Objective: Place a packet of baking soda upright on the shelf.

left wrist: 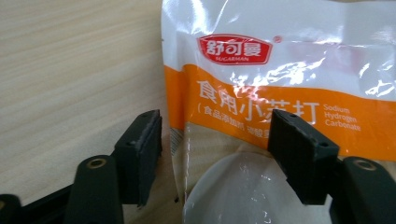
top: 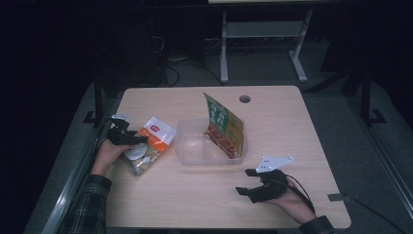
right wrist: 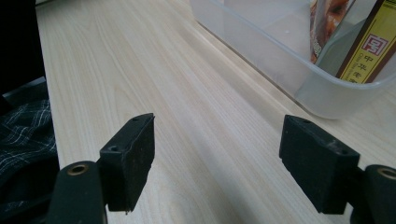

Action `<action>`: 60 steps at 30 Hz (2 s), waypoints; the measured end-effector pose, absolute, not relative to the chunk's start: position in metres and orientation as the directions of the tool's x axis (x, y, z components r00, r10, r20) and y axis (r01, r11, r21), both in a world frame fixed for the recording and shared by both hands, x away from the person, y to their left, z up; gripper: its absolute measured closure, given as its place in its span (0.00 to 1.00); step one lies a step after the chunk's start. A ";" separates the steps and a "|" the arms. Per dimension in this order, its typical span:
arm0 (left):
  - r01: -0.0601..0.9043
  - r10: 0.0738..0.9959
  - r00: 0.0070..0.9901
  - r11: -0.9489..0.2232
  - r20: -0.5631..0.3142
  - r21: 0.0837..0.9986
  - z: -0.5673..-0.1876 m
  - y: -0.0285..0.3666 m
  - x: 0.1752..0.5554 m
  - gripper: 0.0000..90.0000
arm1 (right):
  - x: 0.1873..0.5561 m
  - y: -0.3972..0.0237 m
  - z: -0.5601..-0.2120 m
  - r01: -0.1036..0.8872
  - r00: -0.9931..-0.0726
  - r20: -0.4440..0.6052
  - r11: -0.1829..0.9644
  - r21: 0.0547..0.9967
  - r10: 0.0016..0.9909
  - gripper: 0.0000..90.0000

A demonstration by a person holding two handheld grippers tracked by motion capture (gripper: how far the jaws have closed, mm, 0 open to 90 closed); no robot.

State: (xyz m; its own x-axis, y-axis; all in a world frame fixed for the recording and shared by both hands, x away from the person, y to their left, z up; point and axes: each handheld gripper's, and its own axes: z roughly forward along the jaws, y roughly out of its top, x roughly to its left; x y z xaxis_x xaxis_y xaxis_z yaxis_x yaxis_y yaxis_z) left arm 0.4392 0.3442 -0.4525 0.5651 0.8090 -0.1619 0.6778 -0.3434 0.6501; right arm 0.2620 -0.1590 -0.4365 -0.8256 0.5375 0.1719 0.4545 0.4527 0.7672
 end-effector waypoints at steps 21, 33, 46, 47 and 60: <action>0.677 0.786 0.602 -0.406 -0.144 0.614 -0.456 0.342 0.439 0.81 | 0.262 -0.159 -0.436 0.458 -0.825 0.177 0.451 0.766 0.537 0.30; 0.688 0.802 0.584 -0.406 -0.126 0.601 -0.452 0.341 0.436 0.98 | 0.262 -0.158 -0.436 0.460 -0.822 0.175 0.451 0.765 0.542 0.31; 0.654 0.794 0.578 -0.315 -0.186 0.688 -0.436 0.349 0.426 0.99 | 0.262 -0.160 -0.436 0.459 -0.821 0.175 0.446 0.768 0.543 0.30; 0.646 0.790 0.583 -0.308 -0.191 0.698 -0.432 0.351 0.422 0.99 | 0.262 -0.160 -0.436 0.454 -0.823 0.170 0.448 0.770 0.542 0.30; 0.577 0.758 0.616 -0.251 -0.213 0.777 -0.399 0.358 0.396 1.00 | 0.263 -0.159 -0.435 0.454 -0.823 0.171 0.446 0.771 0.541 0.30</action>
State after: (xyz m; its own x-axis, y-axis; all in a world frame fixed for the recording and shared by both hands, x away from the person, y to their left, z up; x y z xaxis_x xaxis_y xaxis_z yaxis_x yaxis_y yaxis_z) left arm 0.3963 0.3576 -0.3995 0.6162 0.7581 -0.2133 0.5773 -0.2505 0.7772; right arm 0.2632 -0.1590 -0.4352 -0.8231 0.5413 0.1714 0.4541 0.4464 0.7711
